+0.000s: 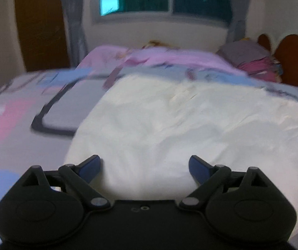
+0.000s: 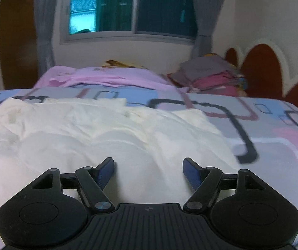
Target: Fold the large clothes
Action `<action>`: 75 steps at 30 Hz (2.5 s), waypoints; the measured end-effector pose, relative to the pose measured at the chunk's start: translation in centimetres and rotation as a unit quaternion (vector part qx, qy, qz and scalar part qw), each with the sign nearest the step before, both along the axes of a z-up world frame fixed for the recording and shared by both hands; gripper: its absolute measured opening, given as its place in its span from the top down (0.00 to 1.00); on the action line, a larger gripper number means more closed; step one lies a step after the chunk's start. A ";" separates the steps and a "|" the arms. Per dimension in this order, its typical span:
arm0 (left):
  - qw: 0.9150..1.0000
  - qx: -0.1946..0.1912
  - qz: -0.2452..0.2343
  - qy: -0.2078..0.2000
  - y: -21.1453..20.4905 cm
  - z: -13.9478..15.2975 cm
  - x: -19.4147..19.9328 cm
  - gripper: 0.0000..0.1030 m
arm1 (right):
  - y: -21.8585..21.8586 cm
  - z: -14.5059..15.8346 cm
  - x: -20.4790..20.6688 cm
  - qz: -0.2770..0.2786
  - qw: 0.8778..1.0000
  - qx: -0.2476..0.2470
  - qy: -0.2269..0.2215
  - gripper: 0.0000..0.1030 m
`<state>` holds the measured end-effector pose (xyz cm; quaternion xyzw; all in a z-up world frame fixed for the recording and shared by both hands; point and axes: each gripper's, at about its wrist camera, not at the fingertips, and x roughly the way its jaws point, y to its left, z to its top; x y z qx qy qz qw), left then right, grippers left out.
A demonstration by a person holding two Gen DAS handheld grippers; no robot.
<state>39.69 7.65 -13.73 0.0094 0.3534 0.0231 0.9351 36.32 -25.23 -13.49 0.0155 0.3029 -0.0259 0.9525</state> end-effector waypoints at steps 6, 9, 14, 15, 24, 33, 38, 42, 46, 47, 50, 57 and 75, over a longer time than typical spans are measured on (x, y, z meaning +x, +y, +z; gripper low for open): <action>1.000 -0.015 0.011 0.018 1.6 -2.1 1.2 0.10 | -1.0 -2.5 1.3 -0.013 0.999 0.000 0.046 0.30; 0.999 -0.020 0.015 0.026 2.0 -1.6 1.1 0.11 | -1.5 -1.7 1.3 -0.022 0.998 0.010 0.061 0.30; 0.998 -0.059 0.015 0.022 3.6 0.8 -1.9 0.07 | -3.8 1.0 -2.5 -0.042 0.996 0.067 0.044 0.30; 0.997 -0.068 0.017 0.023 4.1 1.1 -2.7 0.06 | -4.2 1.5 -2.9 -0.047 0.996 0.068 0.044 0.28; 0.979 -0.166 0.083 0.084 8.8 -0.1 -7.2 0.03 | -7.5 1.5 -7.4 -0.106 0.987 0.103 0.063 0.08; 0.945 -0.298 0.101 0.085 10.5 -2.7 -6.5 0.08 | -9.4 -1.6 -8.1 -0.128 0.959 0.230 0.108 0.08; 0.938 -0.325 0.106 0.062 10.5 -3.2 -4.8 0.18 | -9.6 -2.7 -6.7 -0.143 0.947 0.273 0.090 0.08; 0.935 -0.334 0.112 0.049 10.8 -3.5 -3.7 0.30 | -10.1 -2.7 -5.6 -0.166 0.939 0.293 0.069 0.26; 0.933 -0.337 0.113 0.049 11.1 -3.8 -3.1 0.61 | -10.3 -2.5 -4.7 -0.175 0.931 0.313 0.065 0.53; 0.933 -0.340 0.109 0.051 11.1 -3.9 -3.0 0.66 | -10.2 -2.2 -4.6 -0.174 0.933 0.309 0.065 0.56; 0.937 -0.333 0.096 0.048 10.9 -3.3 -3.1 0.76 | -10.0 -1.0 -4.9 -0.163 0.939 0.297 0.060 0.72; 0.939 -0.337 0.064 0.036 11.6 -1.1 -4.5 0.81 | -8.8 2.1 -7.6 -0.150 0.947 0.278 0.051 0.78; 0.938 -0.333 0.056 0.071 13.6 -0.3 -19.0 0.81 | -9.6 3.4 -21.3 -0.125 0.941 0.299 0.093 0.78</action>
